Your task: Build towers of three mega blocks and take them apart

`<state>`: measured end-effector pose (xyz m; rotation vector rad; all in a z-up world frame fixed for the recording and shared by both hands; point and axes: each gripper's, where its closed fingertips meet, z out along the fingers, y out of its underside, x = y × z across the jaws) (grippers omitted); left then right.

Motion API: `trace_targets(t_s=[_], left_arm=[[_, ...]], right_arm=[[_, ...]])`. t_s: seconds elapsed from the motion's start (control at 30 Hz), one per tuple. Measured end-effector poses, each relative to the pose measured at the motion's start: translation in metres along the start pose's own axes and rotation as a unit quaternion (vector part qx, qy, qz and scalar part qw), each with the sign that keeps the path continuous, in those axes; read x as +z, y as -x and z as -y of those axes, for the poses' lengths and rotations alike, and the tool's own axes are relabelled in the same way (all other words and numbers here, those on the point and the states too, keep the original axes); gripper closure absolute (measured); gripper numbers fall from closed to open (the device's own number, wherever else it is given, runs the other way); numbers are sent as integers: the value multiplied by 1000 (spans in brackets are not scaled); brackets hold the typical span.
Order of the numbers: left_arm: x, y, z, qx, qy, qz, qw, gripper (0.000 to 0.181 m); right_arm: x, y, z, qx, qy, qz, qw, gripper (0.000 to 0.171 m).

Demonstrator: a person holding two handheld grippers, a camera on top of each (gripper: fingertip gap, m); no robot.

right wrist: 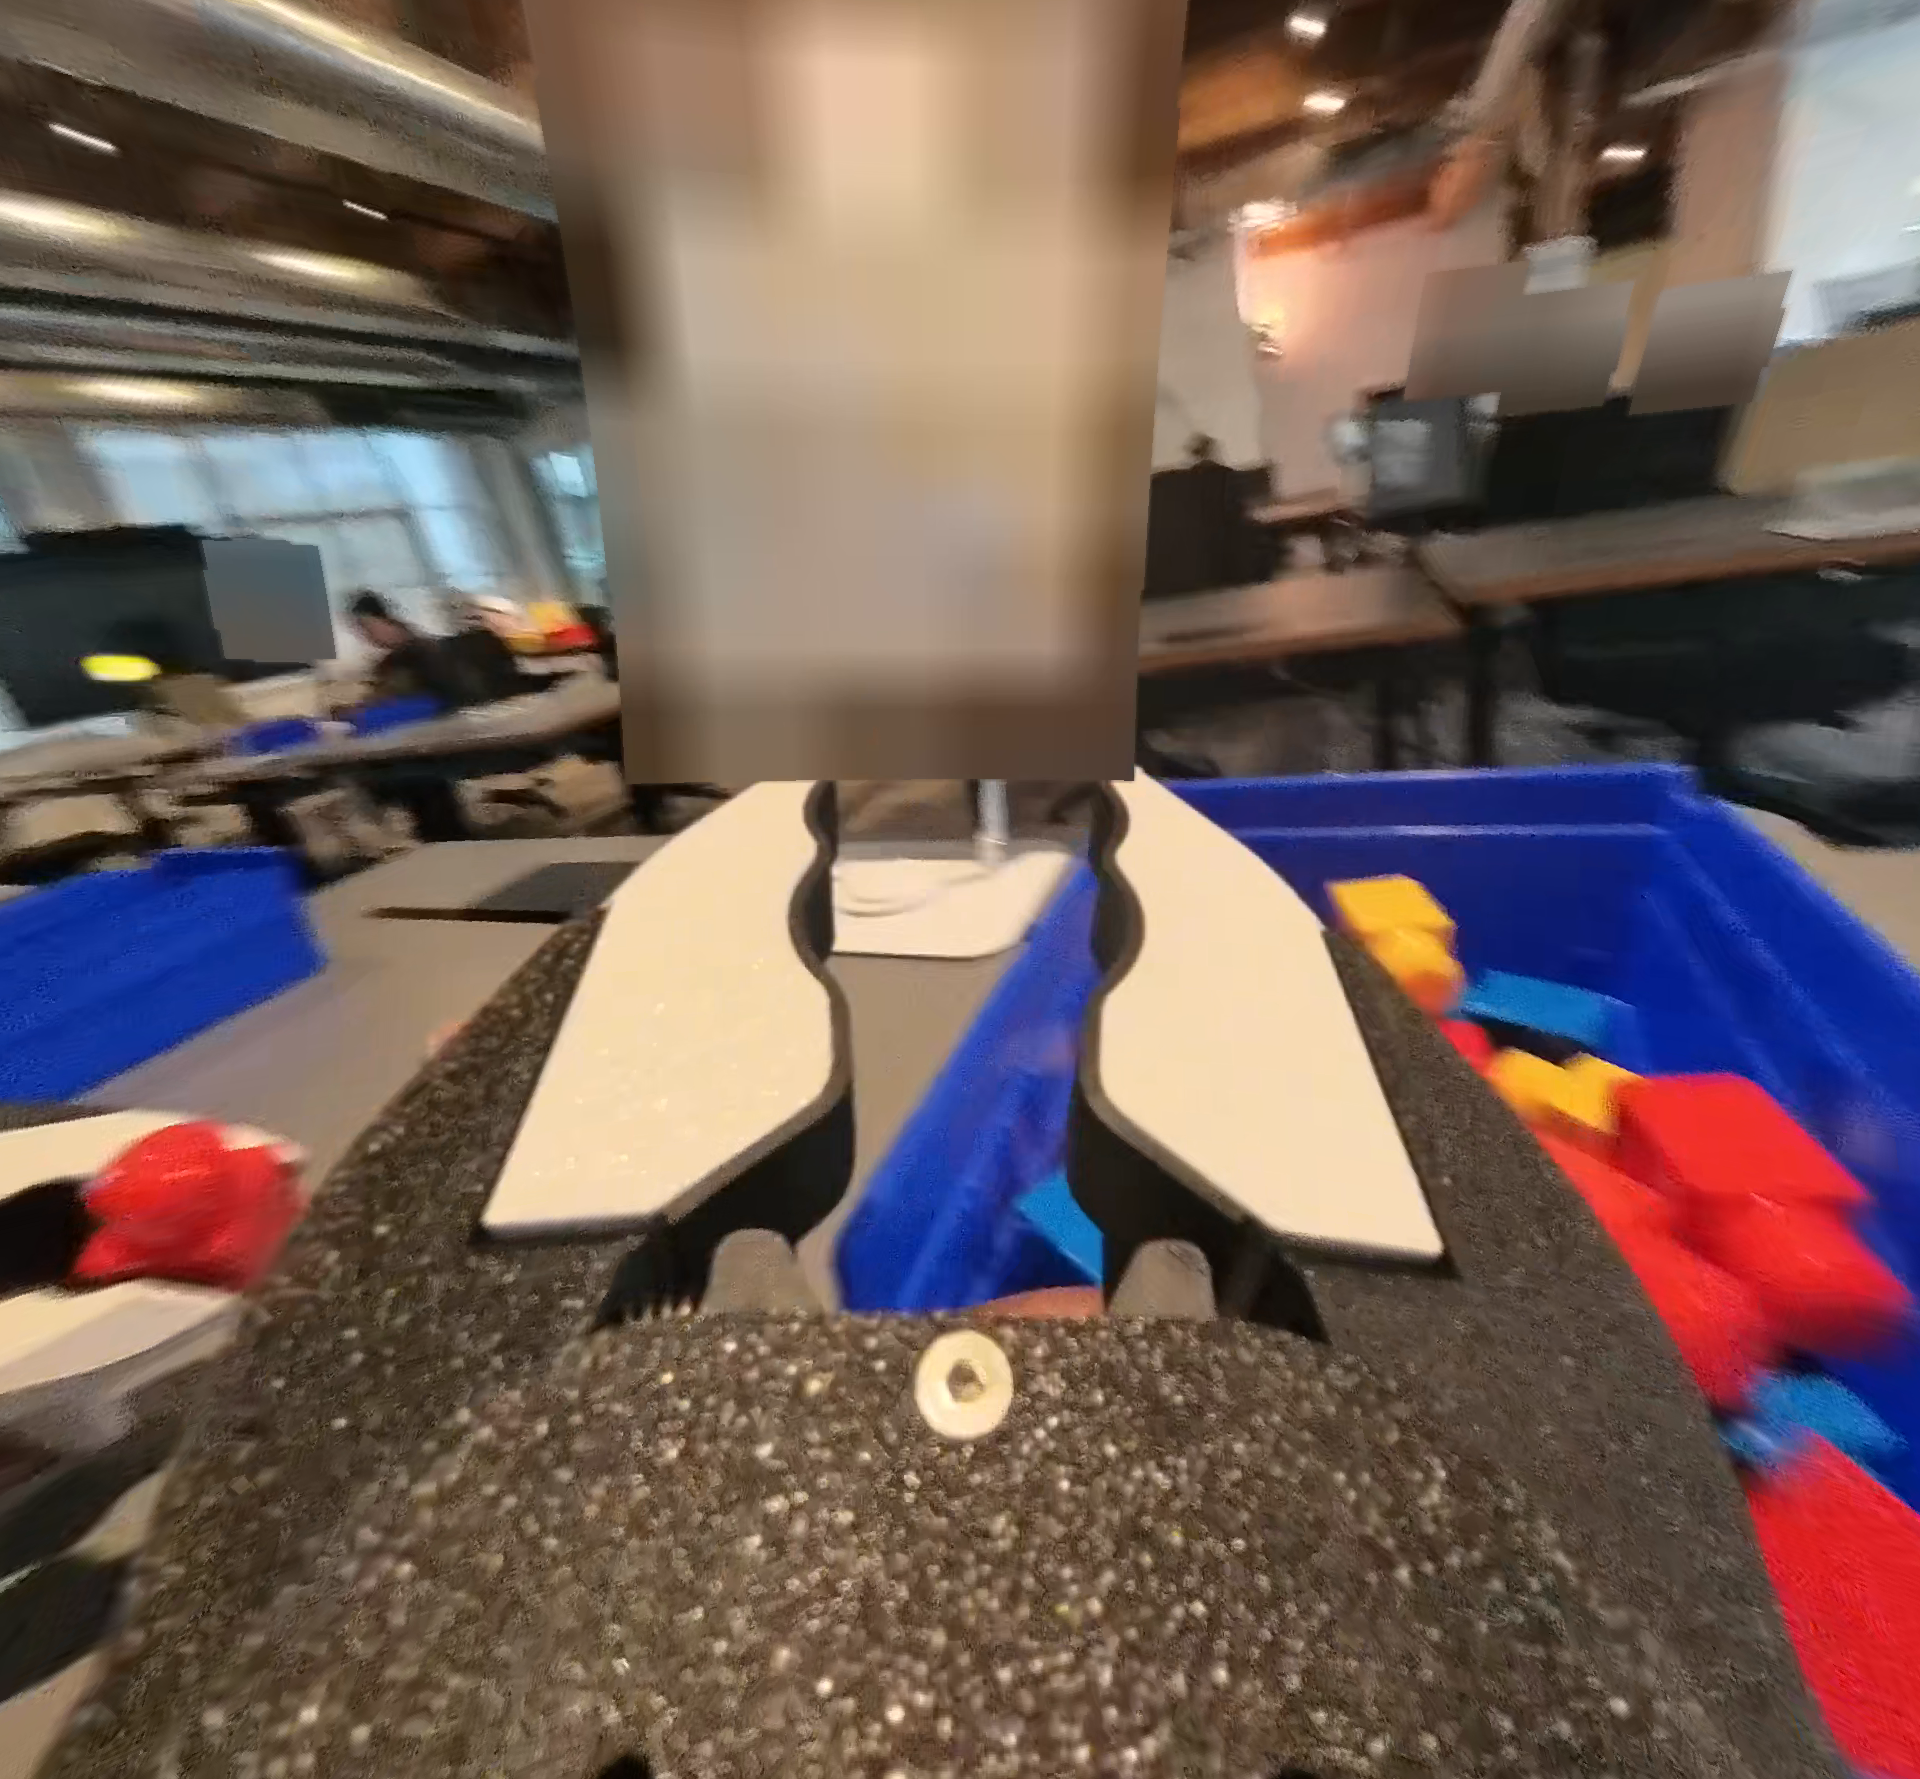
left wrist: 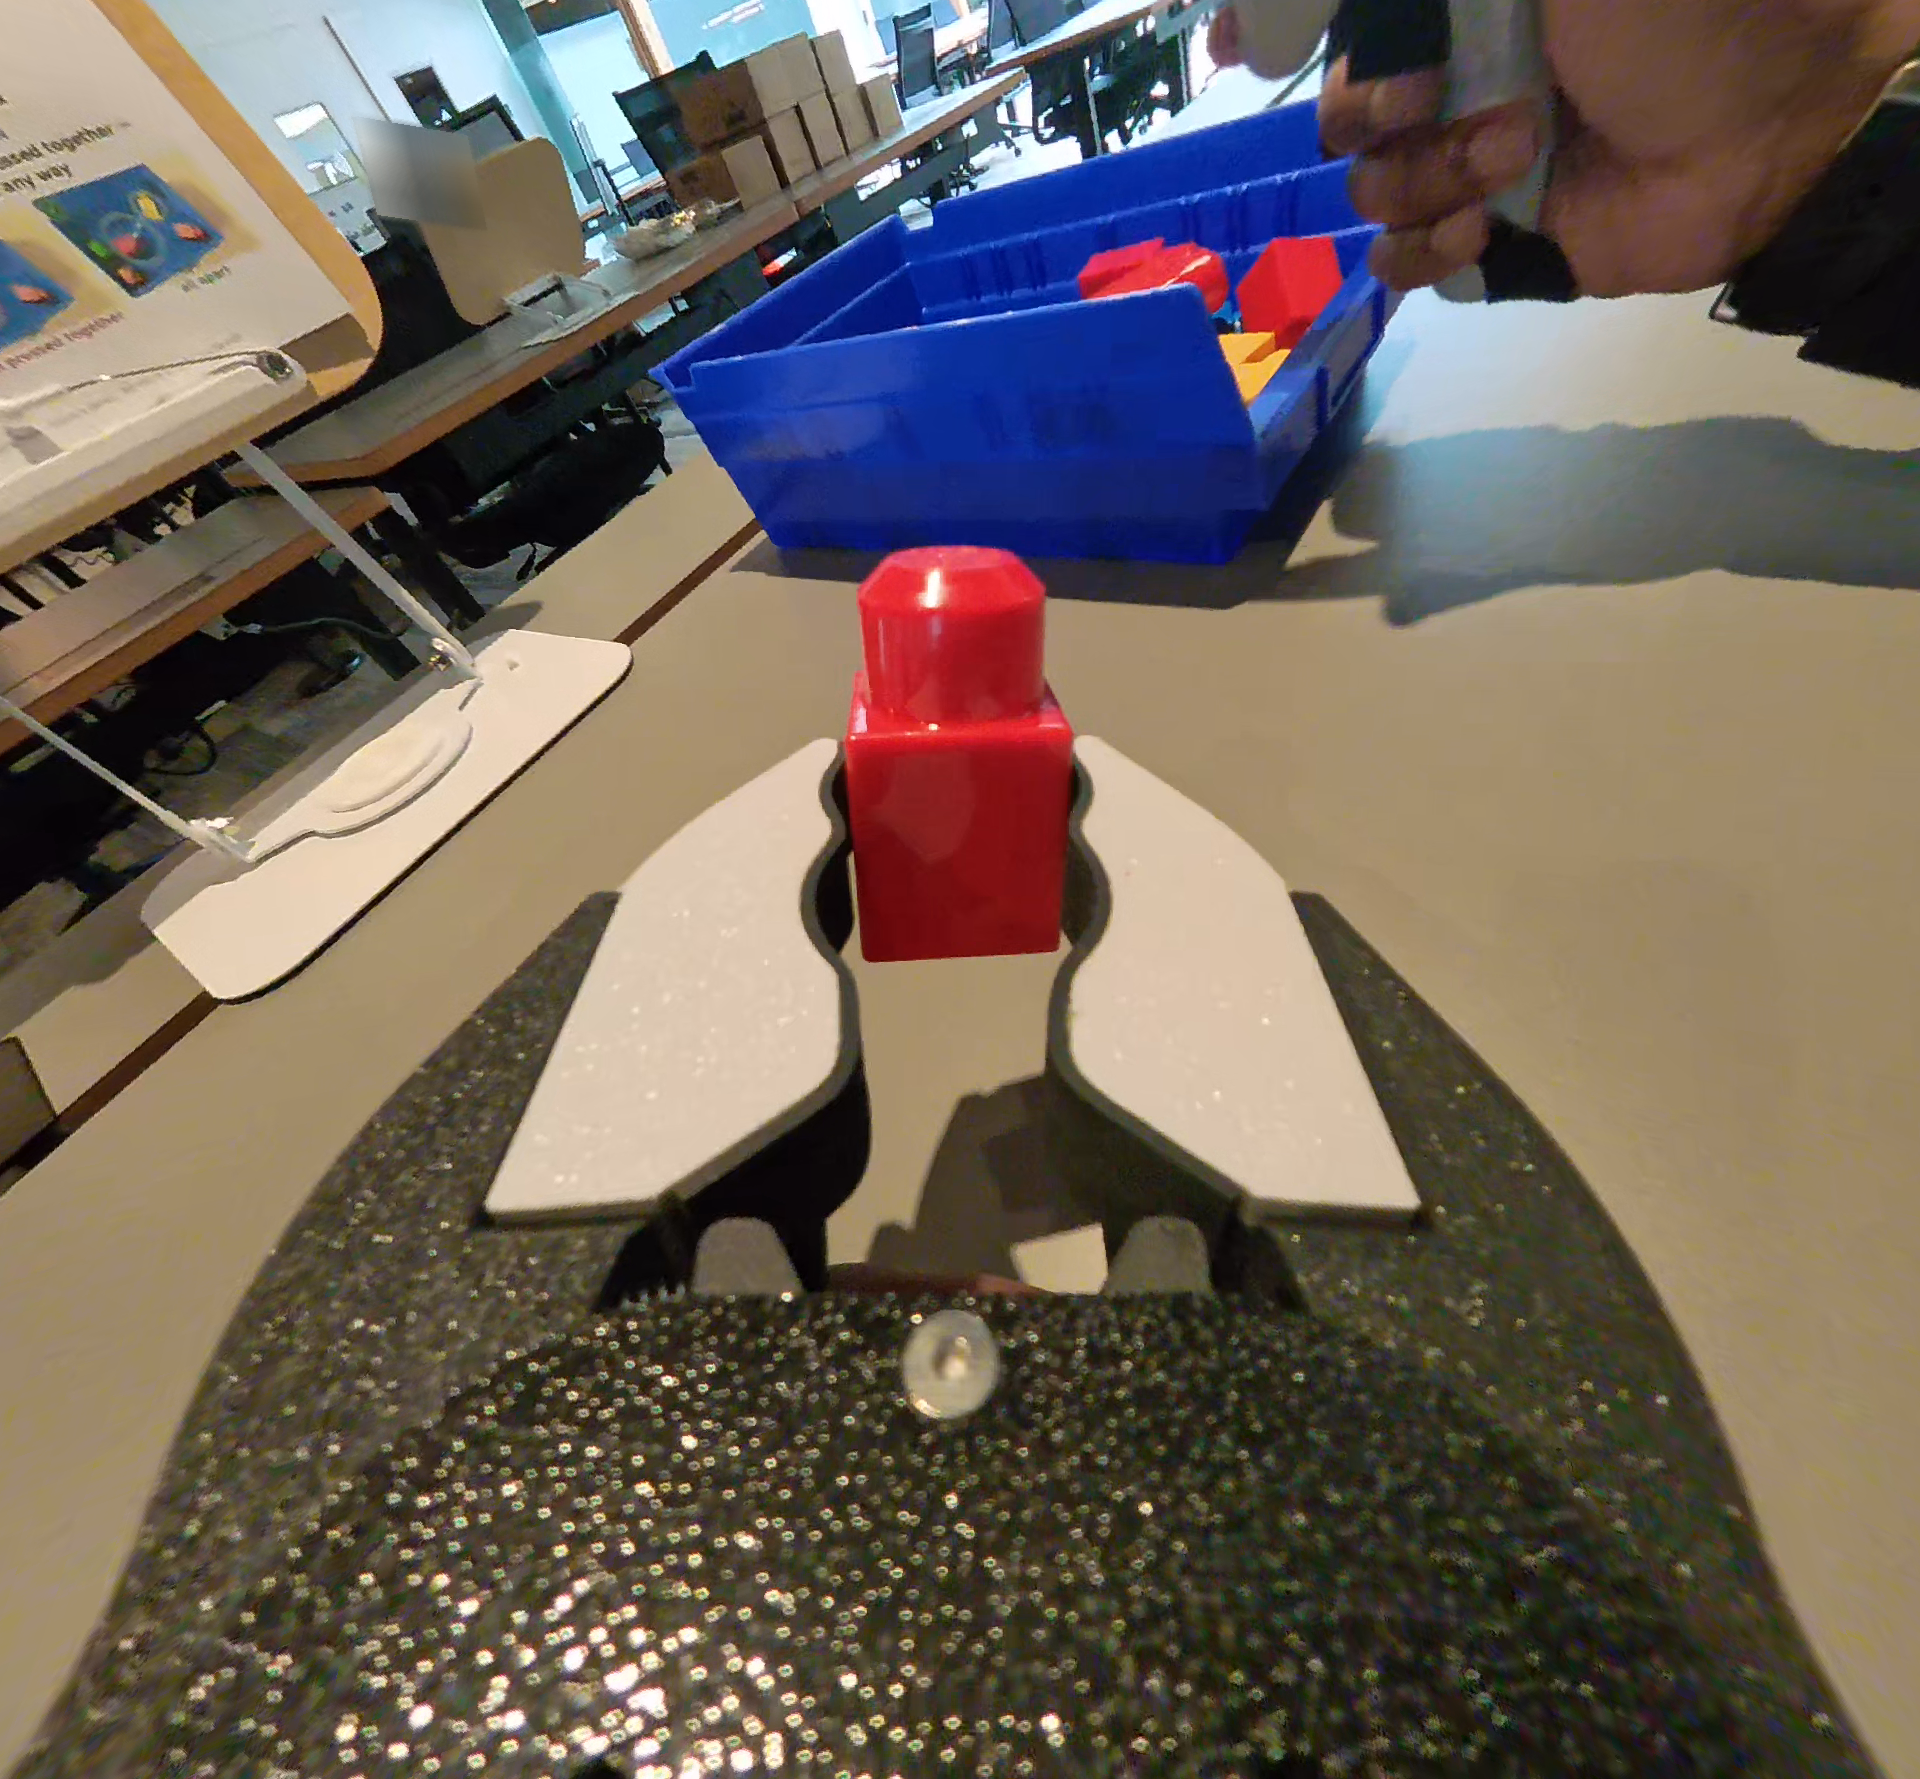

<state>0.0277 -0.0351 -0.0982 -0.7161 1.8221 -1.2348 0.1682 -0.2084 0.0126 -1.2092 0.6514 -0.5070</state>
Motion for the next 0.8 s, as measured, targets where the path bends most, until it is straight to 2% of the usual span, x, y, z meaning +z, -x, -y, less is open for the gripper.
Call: trace_targets(t_s=[0.07, 0.13, 0.23, 0.33, 0.53, 0.7, 0.8], left_arm=[[0, 1, 1, 4, -4, 5, 1000, 146], [-1, 3, 3, 17, -8, 17, 1000, 146], [-3, 7, 6, 57, -9, 48, 997, 145], [-4, 9, 7, 114, -1, 80, 990, 145], [-1, 0, 7, 191, 11, 95, 977, 145], [-1, -2, 6, 219, 12, 95, 971, 145], [-1, -3, 8, 224, 6, 97, 970, 145]], right_arm=[[3, 33, -3, 13, 0, 89, 996, 127], [6, 71, -21, 0, 45, 175, 983, 127], [1, 128, -57, -56, 118, 279, 951, 123], [-9, 172, -92, -77, 186, 347, 916, 118], [-18, 215, -133, -95, 253, 389, 881, 113], [-15, 217, -142, -116, 258, 376, 882, 133], [-16, 217, -140, -123, 254, 379, 881, 133]])
